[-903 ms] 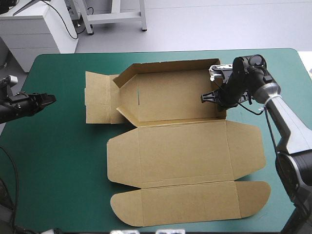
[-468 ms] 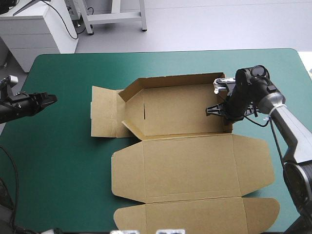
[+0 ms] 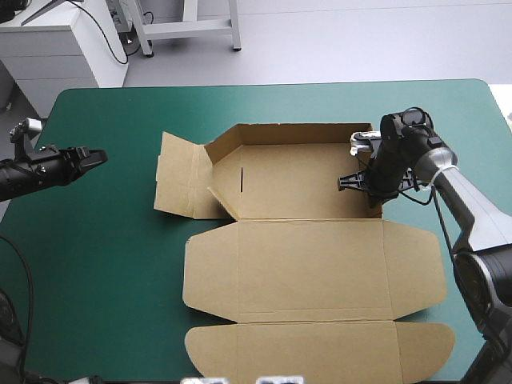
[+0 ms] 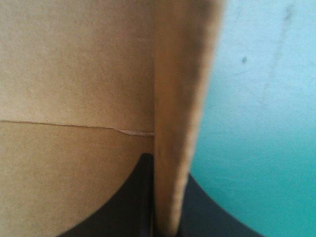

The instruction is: Fold the box

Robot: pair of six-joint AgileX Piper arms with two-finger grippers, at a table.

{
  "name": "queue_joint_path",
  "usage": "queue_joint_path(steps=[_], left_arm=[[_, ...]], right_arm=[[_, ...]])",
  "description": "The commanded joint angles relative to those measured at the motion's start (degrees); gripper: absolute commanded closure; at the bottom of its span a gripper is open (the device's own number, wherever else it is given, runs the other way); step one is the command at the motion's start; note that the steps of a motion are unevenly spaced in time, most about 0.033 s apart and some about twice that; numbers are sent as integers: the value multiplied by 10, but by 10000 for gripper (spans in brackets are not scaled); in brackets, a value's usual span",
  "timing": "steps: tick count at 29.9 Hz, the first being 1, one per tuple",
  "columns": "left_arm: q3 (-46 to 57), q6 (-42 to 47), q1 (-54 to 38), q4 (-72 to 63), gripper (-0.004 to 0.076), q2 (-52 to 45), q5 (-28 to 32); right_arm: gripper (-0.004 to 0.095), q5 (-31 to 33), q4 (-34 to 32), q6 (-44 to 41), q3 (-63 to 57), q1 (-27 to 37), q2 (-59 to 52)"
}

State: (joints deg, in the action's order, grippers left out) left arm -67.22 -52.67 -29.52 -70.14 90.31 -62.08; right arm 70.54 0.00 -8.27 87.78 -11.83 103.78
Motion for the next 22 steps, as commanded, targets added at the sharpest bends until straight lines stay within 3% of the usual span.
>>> queue_joint_path(steps=[1,9,15,20,22], left_arm=[[-14,1,6,-27,732,-22,-8],[-14,1,6,-23,732,-22,-4],[-14,1,6,-23,732,-22,-1],[-14,1,6,-23,732,-22,1],[-14,1,6,-23,732,-22,1]], right_arm=[[922,-32,12,-6,10,1,1],[873,-63,23,-9,42,1,4],[692,-70,30,-9,63,1,5],[457,-74,32,-9,64,1,5],[412,-82,32,-9,67,1,5]])
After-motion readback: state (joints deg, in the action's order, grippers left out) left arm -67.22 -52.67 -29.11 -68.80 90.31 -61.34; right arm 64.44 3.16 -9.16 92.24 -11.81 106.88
